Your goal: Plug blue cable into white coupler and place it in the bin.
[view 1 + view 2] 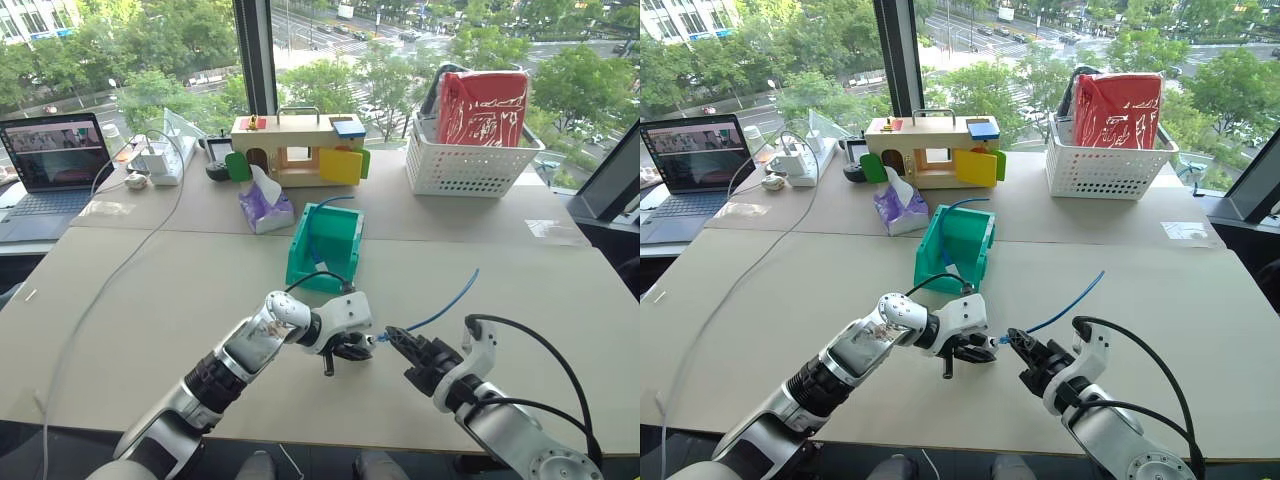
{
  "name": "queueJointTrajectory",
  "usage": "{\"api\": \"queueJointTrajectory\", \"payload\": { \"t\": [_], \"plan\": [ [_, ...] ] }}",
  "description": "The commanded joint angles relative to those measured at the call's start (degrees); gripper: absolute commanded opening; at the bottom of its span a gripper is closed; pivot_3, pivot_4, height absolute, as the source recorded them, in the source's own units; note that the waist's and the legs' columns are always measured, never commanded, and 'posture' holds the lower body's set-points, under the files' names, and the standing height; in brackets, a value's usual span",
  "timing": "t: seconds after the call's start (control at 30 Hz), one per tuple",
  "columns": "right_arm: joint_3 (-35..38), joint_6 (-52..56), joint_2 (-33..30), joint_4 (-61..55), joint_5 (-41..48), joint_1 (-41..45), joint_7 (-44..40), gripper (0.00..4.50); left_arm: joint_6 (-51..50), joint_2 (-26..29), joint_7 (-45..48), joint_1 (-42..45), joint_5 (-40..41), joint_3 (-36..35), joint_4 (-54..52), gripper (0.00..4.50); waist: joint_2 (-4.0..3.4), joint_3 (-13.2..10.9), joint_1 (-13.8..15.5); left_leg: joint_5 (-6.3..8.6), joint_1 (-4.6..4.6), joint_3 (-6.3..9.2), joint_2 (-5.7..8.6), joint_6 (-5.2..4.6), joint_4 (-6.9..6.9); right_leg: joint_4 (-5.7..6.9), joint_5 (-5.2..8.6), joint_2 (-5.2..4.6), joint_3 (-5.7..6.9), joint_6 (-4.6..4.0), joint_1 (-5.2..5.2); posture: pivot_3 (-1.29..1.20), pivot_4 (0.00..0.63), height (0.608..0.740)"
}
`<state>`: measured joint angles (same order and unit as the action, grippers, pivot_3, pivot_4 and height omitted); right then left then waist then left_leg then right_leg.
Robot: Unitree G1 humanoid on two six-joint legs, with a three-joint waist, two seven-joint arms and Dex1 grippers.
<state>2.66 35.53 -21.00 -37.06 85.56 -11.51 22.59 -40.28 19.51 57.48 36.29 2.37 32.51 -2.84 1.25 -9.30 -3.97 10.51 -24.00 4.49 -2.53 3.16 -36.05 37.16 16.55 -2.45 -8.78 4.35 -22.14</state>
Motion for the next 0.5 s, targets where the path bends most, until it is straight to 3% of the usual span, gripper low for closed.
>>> {"api": "queueJointTrajectory", "payload": {
  "t": [0.03, 0.5],
  "plan": [
    [0.46, 0.18, -0.67, 0.09, -1.81, -0.59, -0.68, 0.00, -2.38, 0.98, -0.77, -1.30, -0.71, 1.03, 1.25, 0.64, 0.00, 0.00, 0.01, 0.00, 0.00, 0.00, 0.00, 0.00, 0.00, 0.00, 0.00, 0.00, 0.00, 0.00, 0.00, 0.00, 0.150, 0.734],
    [-0.50, 0.54, 0.49, 1.09, -1.89, 1.17, -0.55, 0.00, -1.20, 1.12, -0.46, -0.45, -1.35, 2.17, 1.44, 0.64, 0.01, 0.00, -0.03, 0.00, 0.01, 0.00, 0.00, 0.00, 0.00, -0.01, 0.00, 0.00, 0.00, 0.00, 0.00, 0.00, 0.150, 0.734]
  ]
}}
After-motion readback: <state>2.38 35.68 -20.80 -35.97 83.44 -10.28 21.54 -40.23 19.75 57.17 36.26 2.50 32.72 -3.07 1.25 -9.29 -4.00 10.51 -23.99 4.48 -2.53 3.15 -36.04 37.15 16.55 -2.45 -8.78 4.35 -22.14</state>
